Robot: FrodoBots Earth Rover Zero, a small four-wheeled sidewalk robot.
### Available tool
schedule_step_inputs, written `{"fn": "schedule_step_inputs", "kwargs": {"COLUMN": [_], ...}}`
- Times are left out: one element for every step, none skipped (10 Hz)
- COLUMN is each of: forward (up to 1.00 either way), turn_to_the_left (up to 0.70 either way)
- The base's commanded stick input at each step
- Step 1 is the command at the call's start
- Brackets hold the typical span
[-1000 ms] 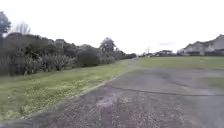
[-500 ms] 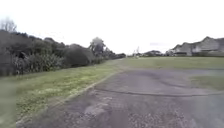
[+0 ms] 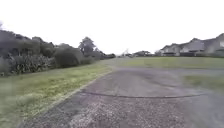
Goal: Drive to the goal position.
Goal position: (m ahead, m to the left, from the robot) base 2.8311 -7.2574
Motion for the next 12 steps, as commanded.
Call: {"fn": "schedule_step_inputs", "kwargs": {"forward": [0.5,0.54,0.67,0.7,0.7,0.7,0.7,0.7,0.7,0.7,0.7,0.7], "turn_to_the_left": [0.0,0.0,0.0,0.0,0.0,0.0,0.0,0.0,0.0,0.02,0.0,0.0]}}
